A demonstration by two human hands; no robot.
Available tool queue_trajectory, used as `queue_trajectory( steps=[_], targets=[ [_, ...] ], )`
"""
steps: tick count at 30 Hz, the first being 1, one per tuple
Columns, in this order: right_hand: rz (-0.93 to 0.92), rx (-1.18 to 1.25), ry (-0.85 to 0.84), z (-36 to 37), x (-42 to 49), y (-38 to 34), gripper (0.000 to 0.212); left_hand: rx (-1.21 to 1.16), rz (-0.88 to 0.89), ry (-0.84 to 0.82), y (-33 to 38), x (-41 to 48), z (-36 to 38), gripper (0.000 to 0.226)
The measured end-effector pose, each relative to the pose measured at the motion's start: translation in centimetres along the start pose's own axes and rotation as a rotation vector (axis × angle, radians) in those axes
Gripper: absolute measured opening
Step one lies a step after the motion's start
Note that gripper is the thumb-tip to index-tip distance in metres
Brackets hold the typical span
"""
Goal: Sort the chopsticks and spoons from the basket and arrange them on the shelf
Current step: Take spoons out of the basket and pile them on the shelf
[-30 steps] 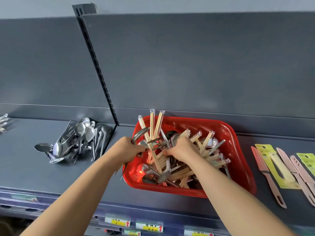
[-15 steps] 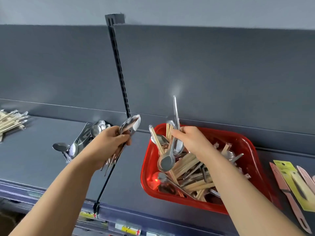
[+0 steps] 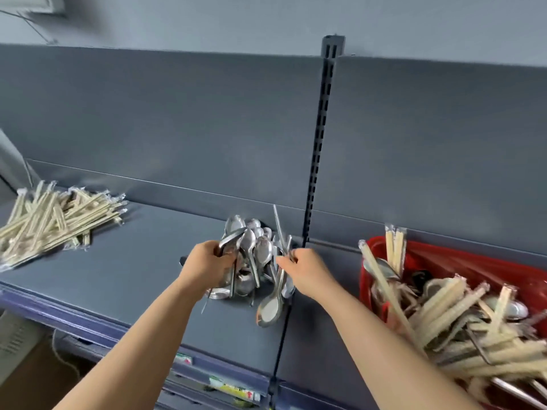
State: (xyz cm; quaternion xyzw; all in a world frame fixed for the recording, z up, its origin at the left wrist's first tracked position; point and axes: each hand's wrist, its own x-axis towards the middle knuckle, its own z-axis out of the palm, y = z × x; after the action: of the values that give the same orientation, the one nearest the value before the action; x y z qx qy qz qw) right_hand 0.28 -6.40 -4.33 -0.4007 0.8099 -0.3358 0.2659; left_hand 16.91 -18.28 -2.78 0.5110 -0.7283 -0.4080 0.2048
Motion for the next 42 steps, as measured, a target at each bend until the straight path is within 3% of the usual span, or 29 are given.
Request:
queue_trajectory(
  steps=[5, 10, 15, 19, 24, 29, 36, 42],
  targets=[
    [0.119, -0.133, 0.074, 4.3, 1.2, -0.2, 0.040, 0.028, 0.015, -0.034, -2.4, 2.9, -0.1, 0.039],
    [0.168, -0.232, 0.262, 6.8, 1.3, -0.2, 0.046, 0.027, 0.033, -0.064, -3.9, 4.4, 0.1, 0.028],
    [0.189, -0.267, 0.379, 8.3, 1.2, -0.3, 0.031, 0.004, 0.074, -0.041, -4.3, 5.1, 0.0, 0.023],
    [0.201, -0.267, 0.394, 8.5, 1.1, -0.2, 0.020, 0.013, 0.122, -0.017, -4.6, 5.4, -0.1, 0.027],
    [0.208, -0.219, 0.379, 8.0, 0.5, 0.0, 0.030, 0.007, 0.107, -0.017, -5.0, 5.4, -0.3, 0.044],
    [0.224, -0.166, 0.381, 7.8, -0.2, 0.0, 0.028, 0.058, 0.090, -0.004, -4.7, 5.4, -0.3, 0.021],
    [0.247, -0.127, 0.403, 7.4, -0.9, 0.1, 0.029, 0.072, 0.118, -0.003, -4.7, 5.8, 0.1, 0.008],
    [0.216, -0.094, 0.425, 7.2, -1.1, 0.1, 0.026, 0.113, 0.175, -0.016, -4.3, 5.6, 0.1, 0.016]
  ],
)
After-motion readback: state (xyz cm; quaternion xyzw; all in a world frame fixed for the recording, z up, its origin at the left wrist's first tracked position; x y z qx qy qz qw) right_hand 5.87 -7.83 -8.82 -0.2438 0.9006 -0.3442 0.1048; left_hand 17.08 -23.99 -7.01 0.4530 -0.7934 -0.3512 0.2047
